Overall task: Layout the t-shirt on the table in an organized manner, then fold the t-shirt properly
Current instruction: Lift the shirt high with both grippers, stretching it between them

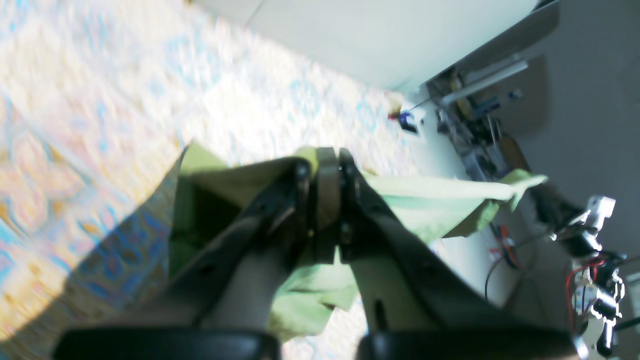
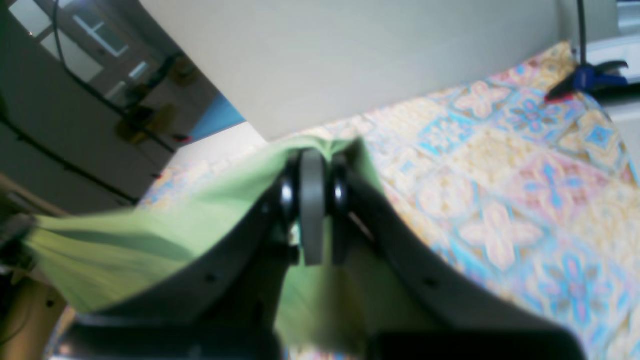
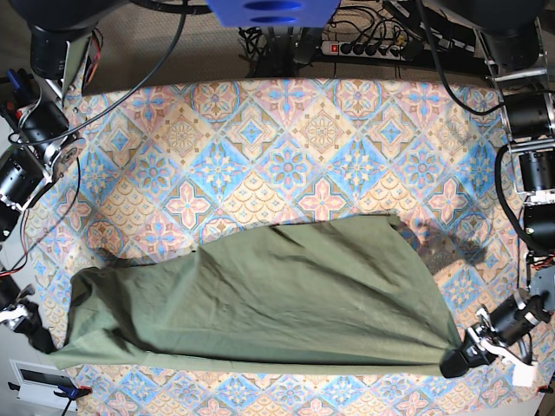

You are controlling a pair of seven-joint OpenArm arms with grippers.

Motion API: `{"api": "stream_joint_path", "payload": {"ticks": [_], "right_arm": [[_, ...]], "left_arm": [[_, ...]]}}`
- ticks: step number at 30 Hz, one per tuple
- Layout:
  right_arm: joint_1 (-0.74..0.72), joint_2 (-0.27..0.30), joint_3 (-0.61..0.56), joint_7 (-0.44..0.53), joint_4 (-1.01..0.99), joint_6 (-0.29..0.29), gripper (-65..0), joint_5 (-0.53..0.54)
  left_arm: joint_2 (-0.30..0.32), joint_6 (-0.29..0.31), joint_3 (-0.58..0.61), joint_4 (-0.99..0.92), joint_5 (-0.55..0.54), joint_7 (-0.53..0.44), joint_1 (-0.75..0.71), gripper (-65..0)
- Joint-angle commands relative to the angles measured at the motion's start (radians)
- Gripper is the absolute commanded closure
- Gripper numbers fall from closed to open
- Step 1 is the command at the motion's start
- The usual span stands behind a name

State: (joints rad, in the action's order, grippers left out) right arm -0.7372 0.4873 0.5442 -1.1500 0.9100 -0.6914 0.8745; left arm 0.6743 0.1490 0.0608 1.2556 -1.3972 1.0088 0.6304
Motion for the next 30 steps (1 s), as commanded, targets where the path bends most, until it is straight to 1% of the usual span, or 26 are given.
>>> {"api": "stream_joint_path", "payload": {"ticks": [1,3,6,8,12,13,15,18,21,22,24,26,30], "right_arm": [[-0.088,0.021,-0.031,0.054,0.021,-0.007,-0.5,0.042],[-0.160,0.021,-0.078,0.090,0.021,-0.007,-0.5,0.027],[-0.235,0.017,-0.114,0.123,0.019,-0.007,-0.5,-0.062],[-0.305,-0.022,-0.112,0.127,0.019,-0.007,-0.5,-0.136],[-0.413,-0.066,-0.121,0.129,0.019,-0.007,-0.5,-0.240],[-0.445,-0.083,-0.128,0.129,0.018,-0.007,-0.5,-0.265],[-0.497,-0.101,-0.166,0.146,0.004,-0.007,-0.5,-0.297],[-0.560,-0.105,-0.224,0.206,-0.027,-0.007,-0.5,-0.308],[-0.568,-0.105,-0.252,0.259,-0.052,-0.007,-0.5,-0.308],[-0.568,-0.105,-0.253,0.268,-0.061,-0.007,-0.5,-0.308],[-0.568,-0.105,-0.250,0.279,-0.076,-0.007,-0.5,-0.308],[-0.568,-0.105,-0.250,0.279,-0.081,-0.007,-0.5,-0.308],[-0.568,-0.105,-0.249,0.281,-0.081,-0.007,-0.5,-0.303]], "left_arm": [[0.022,0.011,-0.013,0.008,-0.017,-0.026,0.056,0.0],[0.020,0.011,-0.008,-0.030,-0.017,-0.026,0.113,0.0],[0.012,0.011,-0.008,-0.115,-0.017,-0.026,0.205,0.0],[0.000,0.011,-0.008,-0.167,-0.017,-0.026,0.285,0.0],[-0.005,0.013,-0.003,-0.236,-0.015,-0.025,0.400,0.0],[-0.006,0.013,0.020,-0.248,-0.015,-0.025,0.440,0.0],[-0.029,0.014,0.066,-0.264,-0.015,-0.028,0.503,0.0],[-0.046,0.014,0.119,-0.297,-0.015,-0.060,0.579,0.0],[-0.061,0.014,0.152,-0.377,-0.015,-0.095,0.658,0.0],[-0.075,0.014,0.153,-0.403,-0.015,-0.101,0.679,0.0],[-0.097,0.014,0.153,-0.431,-0.015,-0.103,0.679,0.0],[-0.101,0.014,0.153,-0.445,-0.015,-0.107,0.679,0.0],[-0.103,0.016,0.153,-0.469,-0.015,-0.147,0.679,0.0]]}}
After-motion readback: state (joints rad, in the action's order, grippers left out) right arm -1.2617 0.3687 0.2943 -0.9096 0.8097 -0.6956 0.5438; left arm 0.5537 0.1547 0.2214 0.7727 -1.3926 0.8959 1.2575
